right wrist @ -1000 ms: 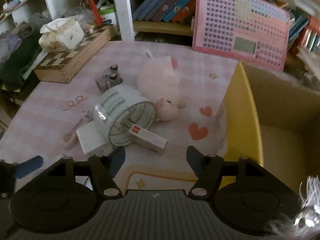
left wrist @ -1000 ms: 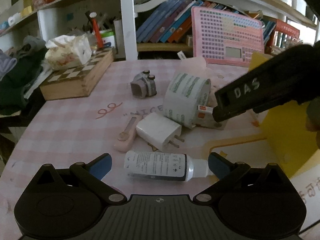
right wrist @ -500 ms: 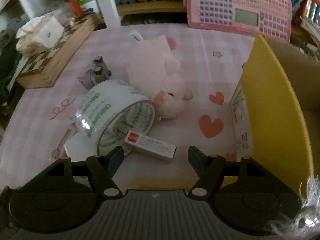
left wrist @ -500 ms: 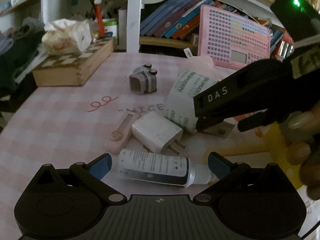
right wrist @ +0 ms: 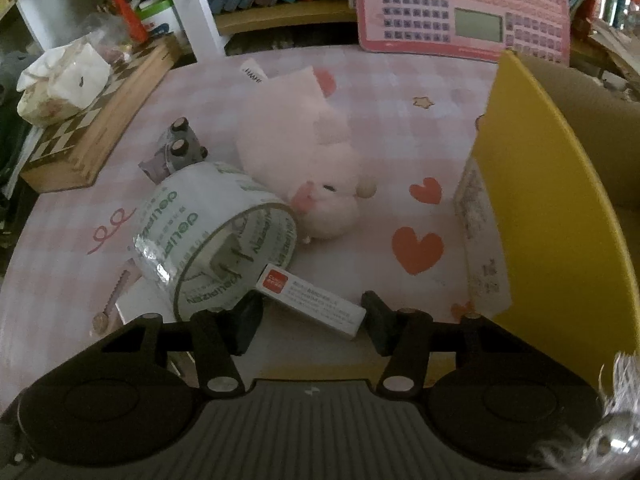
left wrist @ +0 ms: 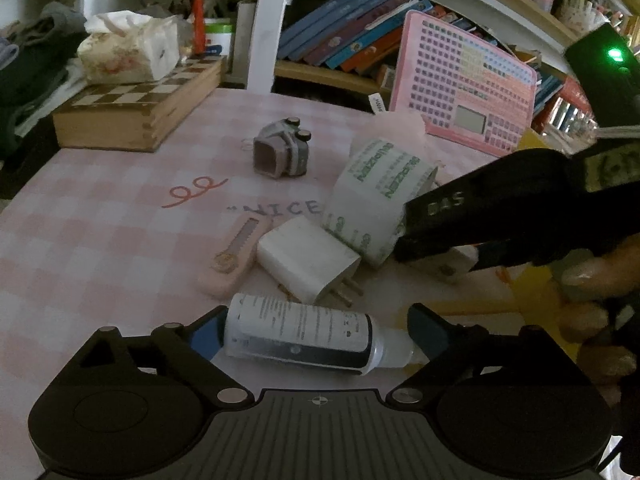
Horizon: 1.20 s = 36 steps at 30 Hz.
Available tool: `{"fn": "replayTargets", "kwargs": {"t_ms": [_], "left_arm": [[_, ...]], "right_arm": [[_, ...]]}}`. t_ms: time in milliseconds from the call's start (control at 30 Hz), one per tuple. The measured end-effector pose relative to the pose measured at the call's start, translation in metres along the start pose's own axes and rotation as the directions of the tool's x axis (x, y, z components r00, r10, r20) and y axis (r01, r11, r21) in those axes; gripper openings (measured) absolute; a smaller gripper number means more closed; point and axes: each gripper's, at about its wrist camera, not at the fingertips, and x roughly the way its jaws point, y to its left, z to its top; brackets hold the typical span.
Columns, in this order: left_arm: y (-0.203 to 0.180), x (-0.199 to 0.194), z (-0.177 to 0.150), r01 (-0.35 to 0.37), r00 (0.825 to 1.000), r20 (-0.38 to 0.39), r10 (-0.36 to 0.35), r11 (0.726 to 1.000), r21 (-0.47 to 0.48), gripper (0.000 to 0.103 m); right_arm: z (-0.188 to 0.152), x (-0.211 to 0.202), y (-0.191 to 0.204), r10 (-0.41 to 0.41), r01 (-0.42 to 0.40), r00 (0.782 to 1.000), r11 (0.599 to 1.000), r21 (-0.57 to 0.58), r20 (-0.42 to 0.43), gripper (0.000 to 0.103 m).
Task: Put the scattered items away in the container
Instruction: 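Grasp the white spray bottle with dark label with the left gripper while the right holds the box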
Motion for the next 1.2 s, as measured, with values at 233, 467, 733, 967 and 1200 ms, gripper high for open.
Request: {"fn": "replayTargets", "kwargs": {"t_ms": [233, 467, 733, 967, 1200], "left_arm": [[0.009, -0.021, 0.0, -0.005, 1.0, 0.023, 0.005, 1.0, 0.006, 0.023], [0.022, -0.043, -0.004, 0.012, 1.0, 0.0, -0.012, 1.0, 0.012, 0.06], [0.023, -0.063, -0.026, -0.092, 0.993, -0.085, 0.084, 0.992, -0.09, 0.085], [0.01, -0.055, -0.033, -0.074, 0.985, -0.162, 0.062, 0.995, -0.066, 0.046], [0.019, -0.055, -0.036, -0.058, 0.988, -0.148, 0.047, 0.996, -0.075, 0.032]], "right_arm": [[-0.014, -0.025, 0.003, 0.015, -0.014, 0.999, 1.0, -0.028, 0.04, 0.052], [-0.035, -0.052, 0.008, 0.036, -0.031, 0.997, 0.997, -0.071, 0.07, 0.052], [-0.073, -0.083, 0.015, 0.07, -0.055, 0.995, 0.975, -0.214, 0.066, 0.052], [-0.096, -0.099, 0.024, 0.081, -0.055, 0.994, 0.951, -0.303, 0.075, 0.052], [-0.104, -0.109, 0.019, 0.096, -0.073, 0.993, 0.953, -0.293, 0.065, 0.052]]}}
